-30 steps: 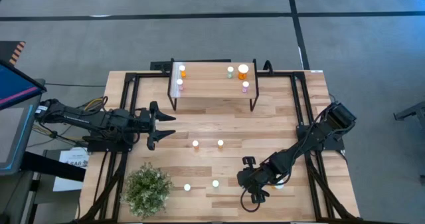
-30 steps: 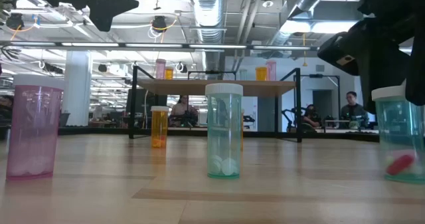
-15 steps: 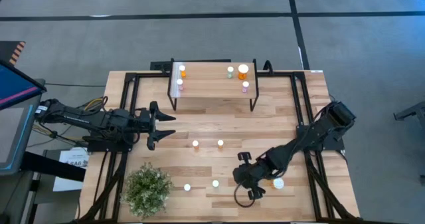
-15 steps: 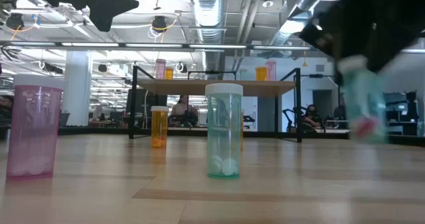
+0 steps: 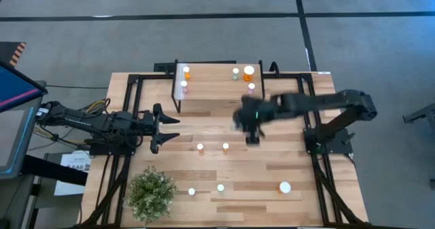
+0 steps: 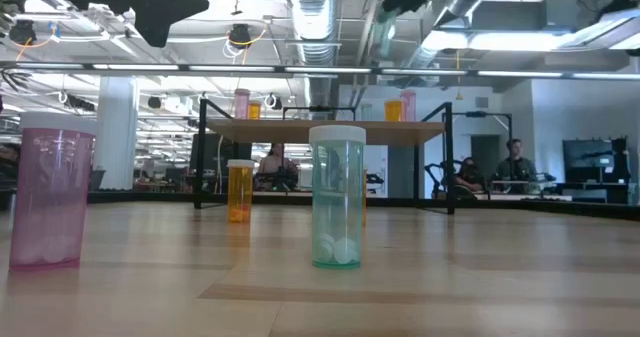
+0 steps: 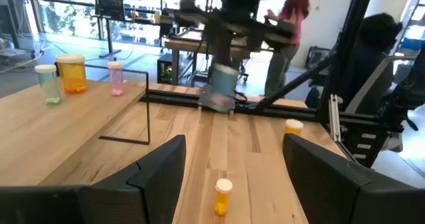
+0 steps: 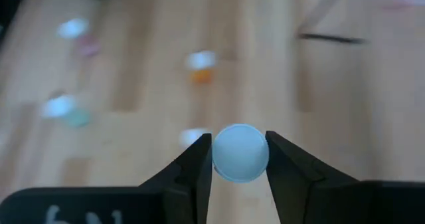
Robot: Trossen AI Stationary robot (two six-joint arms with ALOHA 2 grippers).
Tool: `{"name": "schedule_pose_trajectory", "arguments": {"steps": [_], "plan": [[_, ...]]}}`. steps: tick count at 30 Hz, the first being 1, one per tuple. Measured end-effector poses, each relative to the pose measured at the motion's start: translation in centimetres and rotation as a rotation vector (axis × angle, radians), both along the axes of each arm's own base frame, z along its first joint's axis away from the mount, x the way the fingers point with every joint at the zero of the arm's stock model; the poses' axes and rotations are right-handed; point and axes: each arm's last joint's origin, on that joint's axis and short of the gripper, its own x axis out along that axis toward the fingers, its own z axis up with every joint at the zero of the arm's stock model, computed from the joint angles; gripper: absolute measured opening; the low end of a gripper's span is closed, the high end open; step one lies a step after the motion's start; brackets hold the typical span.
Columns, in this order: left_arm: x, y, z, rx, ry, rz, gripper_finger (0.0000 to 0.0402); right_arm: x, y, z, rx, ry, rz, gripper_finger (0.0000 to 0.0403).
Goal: Pick and place medicine bottles onto shelf by color
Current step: Put the right small green pill bottle on the shelf
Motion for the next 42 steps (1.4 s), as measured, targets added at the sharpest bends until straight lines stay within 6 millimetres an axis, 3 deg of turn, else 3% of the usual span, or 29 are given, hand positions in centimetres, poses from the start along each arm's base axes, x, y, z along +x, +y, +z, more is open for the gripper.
{"name": "schedule_pose_trajectory", "arguments": {"steps": [5,8,13,17,26,32,42], "plan": [[0.0,0.0,0.0,0.008,0.0,0.001,0.024,-0.7,-6.7,1.5,-0.07,-0.037,-0.145,0.0138],[0.0,0.0,0.0,0.008,0.0,0.003,0.024,-0.8,-9.8,1.5,-0.072,-0.015,-0.191,0.0141],[0.0,0.0,0.0,0.01,0.0,0.009,0.024,-0.3,-13.3,1.1,-0.04,-0.012,-0.227,0.0142],[0.0,0.0,0.0,0.011,0.003,0.013,0.024,0.1,-15.4,-0.3,-0.021,0.043,-0.252,0.014],[0.0,0.0,0.0,0.011,0.004,0.013,0.024,1.5,-17.6,-3.2,-0.001,0.113,-0.283,0.0144],[0.0,0.0,0.0,0.012,0.004,0.012,0.024,1.3,-17.9,-3.1,0.0,0.11,-0.294,0.0144],[0.0,0.0,0.0,0.011,0.004,0.013,0.024,1.1,-17.9,-3.1,0.005,0.117,-0.3,0.0186]]}}
